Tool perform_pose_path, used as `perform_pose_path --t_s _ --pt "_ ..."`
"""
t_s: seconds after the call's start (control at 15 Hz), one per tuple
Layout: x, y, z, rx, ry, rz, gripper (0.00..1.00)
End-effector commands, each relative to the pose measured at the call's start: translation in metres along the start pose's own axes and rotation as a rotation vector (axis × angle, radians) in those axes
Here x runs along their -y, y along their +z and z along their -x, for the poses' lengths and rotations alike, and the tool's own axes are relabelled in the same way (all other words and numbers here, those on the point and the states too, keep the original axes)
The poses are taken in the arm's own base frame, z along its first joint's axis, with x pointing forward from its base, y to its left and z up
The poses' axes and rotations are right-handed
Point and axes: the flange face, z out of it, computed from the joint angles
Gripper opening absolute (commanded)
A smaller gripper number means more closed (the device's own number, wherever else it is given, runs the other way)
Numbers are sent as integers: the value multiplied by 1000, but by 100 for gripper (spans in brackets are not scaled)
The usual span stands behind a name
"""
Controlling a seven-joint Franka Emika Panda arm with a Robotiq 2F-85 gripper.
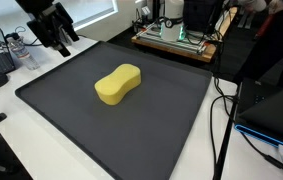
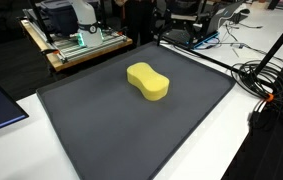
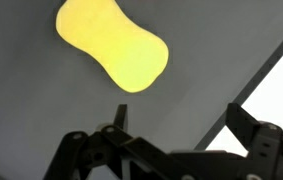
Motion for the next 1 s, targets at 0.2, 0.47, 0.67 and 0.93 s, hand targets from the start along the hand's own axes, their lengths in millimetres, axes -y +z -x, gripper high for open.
perform_pose_path --t_s 0.2,0.47,0.67,0.93 --pt "-54 -12 -24 -78 -325 -132 100" --pt "-88 -3 -19 -30 -511 -179 100" --pt "-112 9 -12 44 -601 -200 100" --pt "-137 26 -9 56 -652 -191 100"
